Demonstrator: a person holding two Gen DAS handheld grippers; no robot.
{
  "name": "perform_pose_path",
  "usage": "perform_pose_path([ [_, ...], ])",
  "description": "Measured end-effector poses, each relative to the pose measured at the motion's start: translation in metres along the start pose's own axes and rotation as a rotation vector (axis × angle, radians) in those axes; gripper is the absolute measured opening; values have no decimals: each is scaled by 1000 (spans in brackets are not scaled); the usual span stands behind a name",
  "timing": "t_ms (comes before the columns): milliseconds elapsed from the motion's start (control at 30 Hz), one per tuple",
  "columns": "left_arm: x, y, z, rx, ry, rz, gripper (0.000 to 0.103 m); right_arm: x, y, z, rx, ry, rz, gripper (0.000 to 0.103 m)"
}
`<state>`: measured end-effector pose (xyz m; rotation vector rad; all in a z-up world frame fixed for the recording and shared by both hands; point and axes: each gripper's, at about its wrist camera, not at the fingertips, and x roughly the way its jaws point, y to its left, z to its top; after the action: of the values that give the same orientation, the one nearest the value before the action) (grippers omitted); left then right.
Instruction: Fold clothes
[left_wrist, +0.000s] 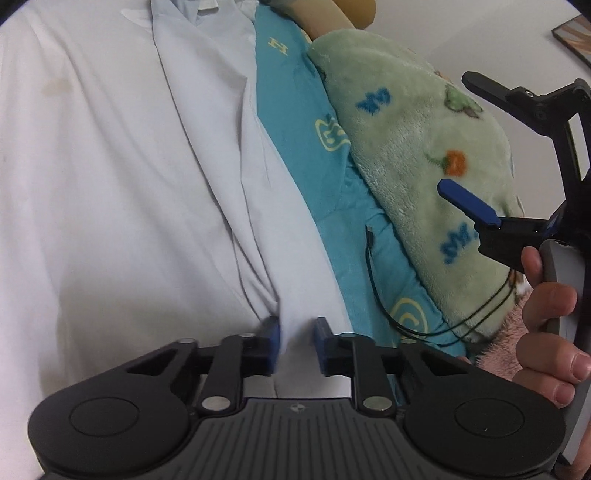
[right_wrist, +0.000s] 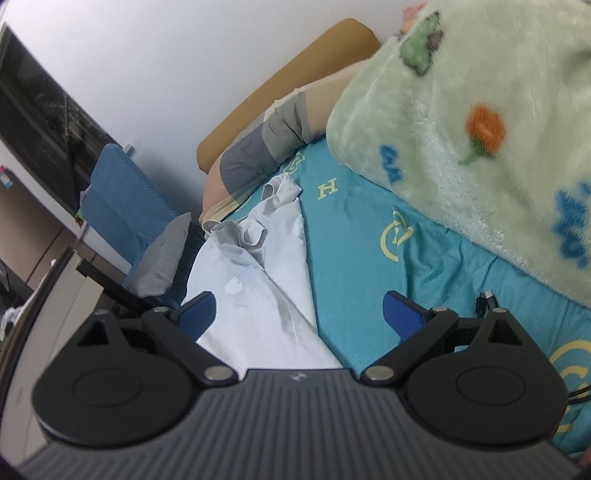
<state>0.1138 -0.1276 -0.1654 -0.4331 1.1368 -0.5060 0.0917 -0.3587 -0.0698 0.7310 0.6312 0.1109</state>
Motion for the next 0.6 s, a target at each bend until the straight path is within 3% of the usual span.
perform_pose_path([
  [167,-33,-4,-1,-18,-56,-25,2,4,-5,1,24,2,-15,98],
  [300,-72,5,-2,-113,-42,-75,1,0,-7,2,31,-6,-21,98],
  [433,-105,18,-7,-157,1,-17,1,-1,-6,2,30,-8,-27,98],
  [600,-120,34,-8,-160,45,140,1,4,-2,-2,0,9,-37,98],
])
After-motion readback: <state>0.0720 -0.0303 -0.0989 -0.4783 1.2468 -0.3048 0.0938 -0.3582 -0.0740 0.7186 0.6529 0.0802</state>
